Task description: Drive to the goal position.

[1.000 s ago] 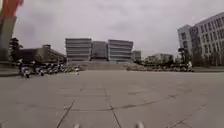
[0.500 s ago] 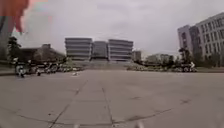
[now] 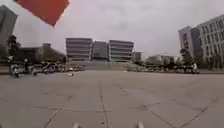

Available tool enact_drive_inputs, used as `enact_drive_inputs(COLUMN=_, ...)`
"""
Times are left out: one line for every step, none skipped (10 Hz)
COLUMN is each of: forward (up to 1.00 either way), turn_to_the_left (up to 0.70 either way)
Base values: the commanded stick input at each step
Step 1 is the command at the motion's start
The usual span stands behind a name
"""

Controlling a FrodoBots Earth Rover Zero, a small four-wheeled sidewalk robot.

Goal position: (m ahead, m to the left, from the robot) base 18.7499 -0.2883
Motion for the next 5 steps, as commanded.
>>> enact_drive_inputs(forward=0.85, turn_to_the_left=0.0)
enact_drive_inputs(forward=0.85, turn_to_the_left=0.0)
enact_drive_inputs(forward=0.85, turn_to_the_left=0.0)
enact_drive_inputs(forward=0.85, turn_to_the_left=0.0)
enact_drive_inputs(forward=0.85, turn_to_the_left=0.0)
